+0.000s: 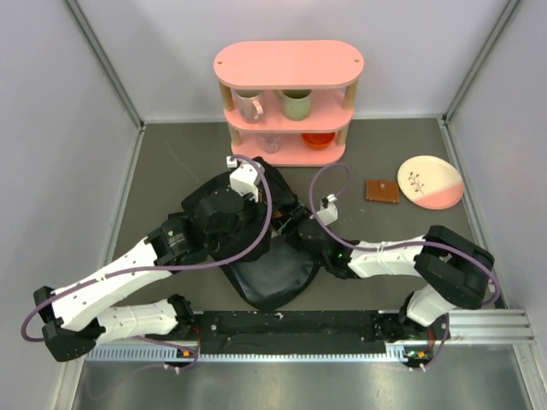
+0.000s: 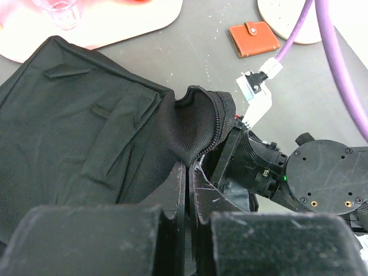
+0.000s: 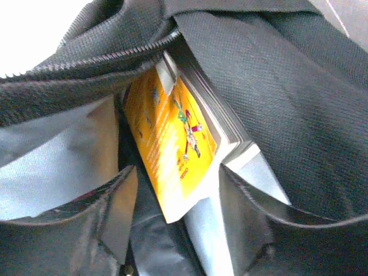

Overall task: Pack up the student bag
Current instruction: Place the book in the student bag.

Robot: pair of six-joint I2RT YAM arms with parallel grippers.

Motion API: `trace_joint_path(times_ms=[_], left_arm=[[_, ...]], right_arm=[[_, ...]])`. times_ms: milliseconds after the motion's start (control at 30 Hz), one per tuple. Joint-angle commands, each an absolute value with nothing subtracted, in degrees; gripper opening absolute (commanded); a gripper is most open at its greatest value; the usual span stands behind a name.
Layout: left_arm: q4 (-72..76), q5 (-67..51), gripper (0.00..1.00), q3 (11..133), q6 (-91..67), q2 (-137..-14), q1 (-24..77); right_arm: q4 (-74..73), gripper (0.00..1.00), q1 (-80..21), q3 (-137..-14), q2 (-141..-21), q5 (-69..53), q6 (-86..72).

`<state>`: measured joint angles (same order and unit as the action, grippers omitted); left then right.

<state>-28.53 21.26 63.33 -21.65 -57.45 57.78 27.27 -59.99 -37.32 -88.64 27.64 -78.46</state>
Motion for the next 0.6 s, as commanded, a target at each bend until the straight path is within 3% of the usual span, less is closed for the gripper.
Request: trace_joint_path(times_ms=[0, 67, 133, 300, 500, 533, 567], left_arm=[[-21.97, 21.01, 0.00, 63.55, -22.76, -55.37, 57.83], [-22.15, 20.48, 0.00, 63.46, -22.76, -55.28, 57.83], [-22.24, 20.39, 0.00, 63.37, -22.94, -55.11, 57.83], [-23.03, 21.27, 0.00, 62.49, -23.29, -54.32, 57.74], [-23.38, 22.06, 0.00, 60.65, -24.26, -53.35, 57.66], [-23.47, 21.89, 0.00, 60.56, -24.43, -53.61, 57.66], [-23.73, 21.62, 0.00, 60.47, -24.43, -53.61, 57.66]], right_arm=[[33.21, 0.48, -60.21, -35.24, -88.75, 24.96, -76.02], [35.15, 0.30, -59.77, -36.99, -90.95, 22.95, -76.29], [35.07, 0.22, -59.33, -40.58, -94.29, 21.36, -76.12], [36.81, 0.21, -58.62, -45.79, -99.49, 20.48, -76.03], [38.67, 0.29, -58.45, -42.28, -95.11, 21.09, -70.50], [39.11, 0.46, -58.27, -40.45, -92.31, 19.35, -68.49], [38.50, 0.54, -58.18, -39.47, -90.63, 18.38, -65.07]])
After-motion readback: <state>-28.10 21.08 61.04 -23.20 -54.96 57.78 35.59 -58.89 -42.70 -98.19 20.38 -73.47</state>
